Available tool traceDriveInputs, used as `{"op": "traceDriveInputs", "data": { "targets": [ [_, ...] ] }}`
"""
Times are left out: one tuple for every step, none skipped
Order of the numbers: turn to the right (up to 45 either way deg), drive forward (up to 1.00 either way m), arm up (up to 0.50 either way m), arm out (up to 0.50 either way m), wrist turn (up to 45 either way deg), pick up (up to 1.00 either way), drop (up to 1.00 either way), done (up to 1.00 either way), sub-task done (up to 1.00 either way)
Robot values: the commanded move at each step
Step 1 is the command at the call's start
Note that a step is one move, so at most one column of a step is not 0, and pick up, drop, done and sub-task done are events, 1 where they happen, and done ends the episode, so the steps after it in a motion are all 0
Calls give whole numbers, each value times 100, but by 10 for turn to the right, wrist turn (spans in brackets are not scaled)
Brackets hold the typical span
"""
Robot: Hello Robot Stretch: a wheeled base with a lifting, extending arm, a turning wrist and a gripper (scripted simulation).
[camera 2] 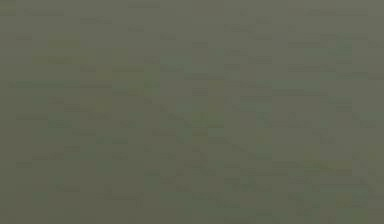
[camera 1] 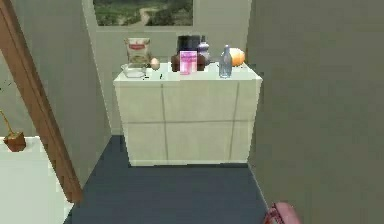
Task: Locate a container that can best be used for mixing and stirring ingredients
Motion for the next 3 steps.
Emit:
{"op": "traceDriveInputs", "data": {
  "targets": [
    [0,100,0,0,0,0,0,0,0],
    [-330,0,0,0,0,0,0,0,0],
    [0,0,0,0,0,0,0,100,0]
  ]
}}
